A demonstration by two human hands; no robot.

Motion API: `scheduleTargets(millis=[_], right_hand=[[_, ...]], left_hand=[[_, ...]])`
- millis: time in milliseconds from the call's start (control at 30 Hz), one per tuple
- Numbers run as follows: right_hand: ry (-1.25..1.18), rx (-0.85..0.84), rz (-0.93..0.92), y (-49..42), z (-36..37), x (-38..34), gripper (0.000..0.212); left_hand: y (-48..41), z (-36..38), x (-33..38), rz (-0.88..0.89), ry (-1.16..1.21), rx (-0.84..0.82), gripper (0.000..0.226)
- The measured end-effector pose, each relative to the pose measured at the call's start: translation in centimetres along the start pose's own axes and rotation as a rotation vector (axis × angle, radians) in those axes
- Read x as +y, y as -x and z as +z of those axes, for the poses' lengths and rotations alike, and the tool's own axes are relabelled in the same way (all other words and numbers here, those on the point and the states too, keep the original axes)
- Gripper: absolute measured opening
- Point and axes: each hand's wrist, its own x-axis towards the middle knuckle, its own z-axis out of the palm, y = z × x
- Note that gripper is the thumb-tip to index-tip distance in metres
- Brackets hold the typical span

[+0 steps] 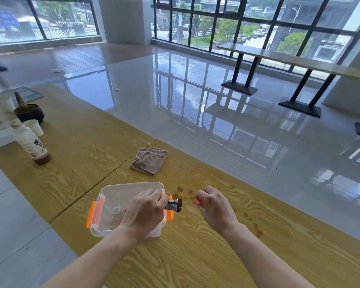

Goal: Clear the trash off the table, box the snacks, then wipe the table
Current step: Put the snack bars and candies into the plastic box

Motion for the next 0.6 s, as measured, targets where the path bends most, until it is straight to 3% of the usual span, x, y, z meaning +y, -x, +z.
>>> scheduleTargets(millis=[400,600], right_hand=[[-0.079,-0.091,-0.138,-5.0,3.0,-8.5,0.009],[-0.046,-0.226,-0.198,-6.7,6.2,-10.9,0.020]], left_hand=[[4.7,-0.4,-7.2,-0.209,-0.098,-0.178,0.021],[5.1,0.8,-9.1,-0.237,-0.118,-0.297,0.027]])
